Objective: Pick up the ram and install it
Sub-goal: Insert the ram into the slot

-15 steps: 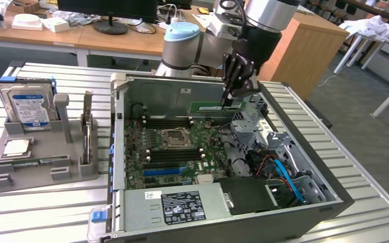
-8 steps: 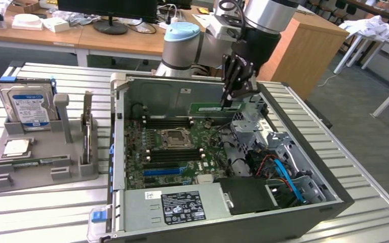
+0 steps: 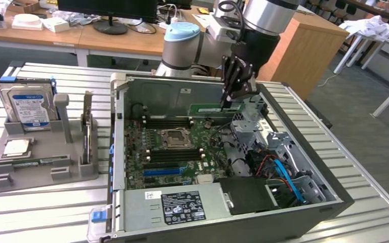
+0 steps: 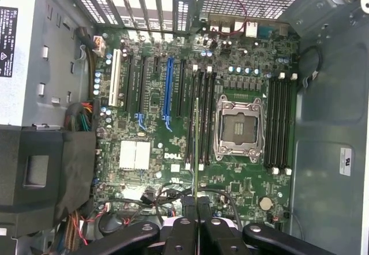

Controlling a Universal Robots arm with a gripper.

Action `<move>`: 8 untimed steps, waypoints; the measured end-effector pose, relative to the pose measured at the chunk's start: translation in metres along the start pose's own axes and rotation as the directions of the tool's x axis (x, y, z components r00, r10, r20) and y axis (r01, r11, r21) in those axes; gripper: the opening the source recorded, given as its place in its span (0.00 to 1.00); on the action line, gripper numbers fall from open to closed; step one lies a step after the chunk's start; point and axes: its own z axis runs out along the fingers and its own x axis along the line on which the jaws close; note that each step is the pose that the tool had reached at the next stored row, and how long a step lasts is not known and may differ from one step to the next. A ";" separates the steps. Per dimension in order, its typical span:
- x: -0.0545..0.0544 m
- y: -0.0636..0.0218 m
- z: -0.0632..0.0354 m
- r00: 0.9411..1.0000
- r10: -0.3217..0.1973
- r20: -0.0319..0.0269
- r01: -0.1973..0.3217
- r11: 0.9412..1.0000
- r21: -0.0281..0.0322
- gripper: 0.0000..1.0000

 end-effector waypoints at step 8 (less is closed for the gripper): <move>0.000 -0.0001 0.0027 1.000 0.001 0.000 -0.001 1.000 0.000 0.12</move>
